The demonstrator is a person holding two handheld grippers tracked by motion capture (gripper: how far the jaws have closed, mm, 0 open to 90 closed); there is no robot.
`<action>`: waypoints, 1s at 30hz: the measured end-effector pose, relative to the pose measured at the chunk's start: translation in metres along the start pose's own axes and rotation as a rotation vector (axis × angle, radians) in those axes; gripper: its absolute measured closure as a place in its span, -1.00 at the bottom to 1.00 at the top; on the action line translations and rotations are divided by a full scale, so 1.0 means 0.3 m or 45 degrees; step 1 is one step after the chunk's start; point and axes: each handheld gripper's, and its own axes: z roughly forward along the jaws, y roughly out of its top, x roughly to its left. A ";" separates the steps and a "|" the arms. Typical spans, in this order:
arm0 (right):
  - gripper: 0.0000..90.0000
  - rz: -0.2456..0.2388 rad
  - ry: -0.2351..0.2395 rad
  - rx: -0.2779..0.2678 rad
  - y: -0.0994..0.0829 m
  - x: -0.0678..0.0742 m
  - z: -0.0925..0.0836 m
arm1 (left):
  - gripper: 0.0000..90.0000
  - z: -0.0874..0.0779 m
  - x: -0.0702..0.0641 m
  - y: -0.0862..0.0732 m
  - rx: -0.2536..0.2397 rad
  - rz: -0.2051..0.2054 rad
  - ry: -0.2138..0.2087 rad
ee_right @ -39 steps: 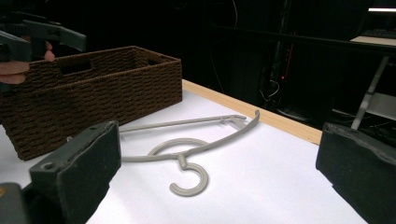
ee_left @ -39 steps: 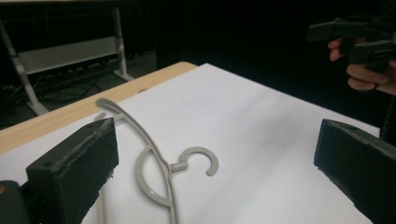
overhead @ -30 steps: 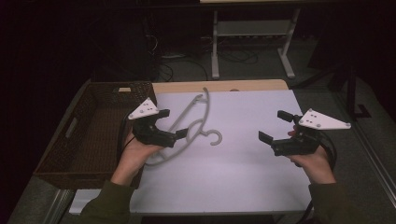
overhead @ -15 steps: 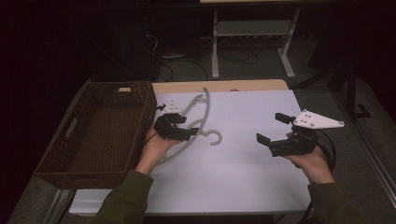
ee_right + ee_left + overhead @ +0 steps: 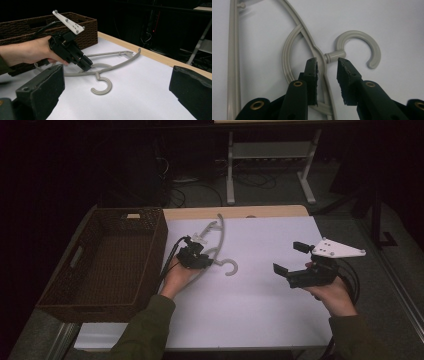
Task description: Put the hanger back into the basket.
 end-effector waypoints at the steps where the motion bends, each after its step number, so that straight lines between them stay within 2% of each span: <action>1: -1.00 -0.001 -0.001 -0.003 0.000 0.000 -0.001 | 0.58 0.004 0.002 -0.001 0.006 -0.002 0.006; 6: -1.00 -0.001 -0.004 -0.011 0.000 -0.002 -0.003 | 0.67 0.025 0.005 -0.008 0.007 -0.022 -0.003; 8: -1.00 -0.002 -0.007 -0.009 0.000 -0.002 -0.004 | 0.69 0.030 0.010 -0.011 0.038 -0.019 -0.001; 17: -1.00 0.000 -0.013 -0.025 0.000 -0.004 -0.010 | 0.76 0.054 0.012 -0.022 0.071 -0.030 -0.023; 20: -1.00 0.006 -0.013 -0.025 0.000 -0.005 -0.013 | 0.78 0.054 0.017 -0.023 0.071 -0.060 -0.034; 22: -1.00 0.006 -0.013 -0.026 0.000 -0.005 -0.013 | 0.79 0.054 0.019 -0.022 0.073 -0.057 -0.038; 24: -1.00 0.002 -0.012 -0.024 0.000 -0.005 -0.013 | 0.79 0.054 0.016 -0.023 0.067 -0.093 -0.054; 25: -1.00 0.002 -0.012 -0.024 0.000 -0.005 -0.013 | 0.80 0.054 0.016 -0.023 0.067 -0.093 -0.054; 26: -1.00 0.003 -0.011 -0.023 -0.001 -0.005 -0.012 | 0.80 0.056 0.014 -0.023 0.063 -0.099 -0.073; 30: -1.00 0.001 -0.011 -0.023 0.000 -0.005 -0.011 | 0.81 0.055 0.004 -0.023 0.076 -0.069 -0.104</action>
